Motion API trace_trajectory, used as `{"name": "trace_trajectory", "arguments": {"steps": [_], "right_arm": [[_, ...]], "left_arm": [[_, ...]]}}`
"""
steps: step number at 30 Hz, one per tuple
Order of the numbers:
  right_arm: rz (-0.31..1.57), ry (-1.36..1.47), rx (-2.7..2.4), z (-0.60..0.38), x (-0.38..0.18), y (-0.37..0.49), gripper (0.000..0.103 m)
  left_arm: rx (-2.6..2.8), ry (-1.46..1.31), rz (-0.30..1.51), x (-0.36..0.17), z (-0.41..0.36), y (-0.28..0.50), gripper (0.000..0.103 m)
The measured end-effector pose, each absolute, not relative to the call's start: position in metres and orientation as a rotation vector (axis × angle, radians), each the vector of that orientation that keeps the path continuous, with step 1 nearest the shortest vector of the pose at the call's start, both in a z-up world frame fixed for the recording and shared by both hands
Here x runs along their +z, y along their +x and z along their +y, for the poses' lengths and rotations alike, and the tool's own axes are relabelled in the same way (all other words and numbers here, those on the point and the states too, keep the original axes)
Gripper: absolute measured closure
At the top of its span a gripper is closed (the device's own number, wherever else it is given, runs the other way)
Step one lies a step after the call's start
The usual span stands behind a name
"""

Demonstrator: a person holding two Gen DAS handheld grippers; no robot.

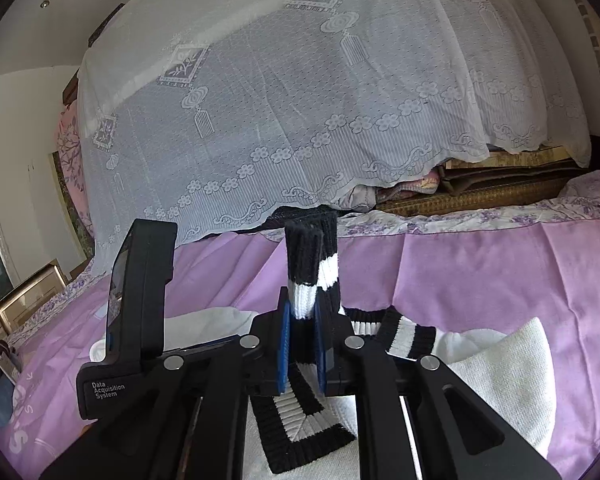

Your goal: Fold small clothes

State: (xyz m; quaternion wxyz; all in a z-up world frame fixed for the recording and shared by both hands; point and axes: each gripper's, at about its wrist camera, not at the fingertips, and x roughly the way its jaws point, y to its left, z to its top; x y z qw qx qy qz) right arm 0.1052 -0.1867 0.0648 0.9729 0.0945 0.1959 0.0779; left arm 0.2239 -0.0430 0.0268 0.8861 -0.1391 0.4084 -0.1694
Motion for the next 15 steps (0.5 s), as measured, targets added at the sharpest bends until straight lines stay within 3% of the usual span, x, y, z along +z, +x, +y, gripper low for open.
{"name": "trace_trajectory", "arguments": {"steps": [15], "right_arm": [[0.467,0.166,0.209,-0.162,0.035,0.144,0.091]], "left_arm": [[-0.244,-0.330,0.924,-0.009,-0.013,0.244,0.016]]}}
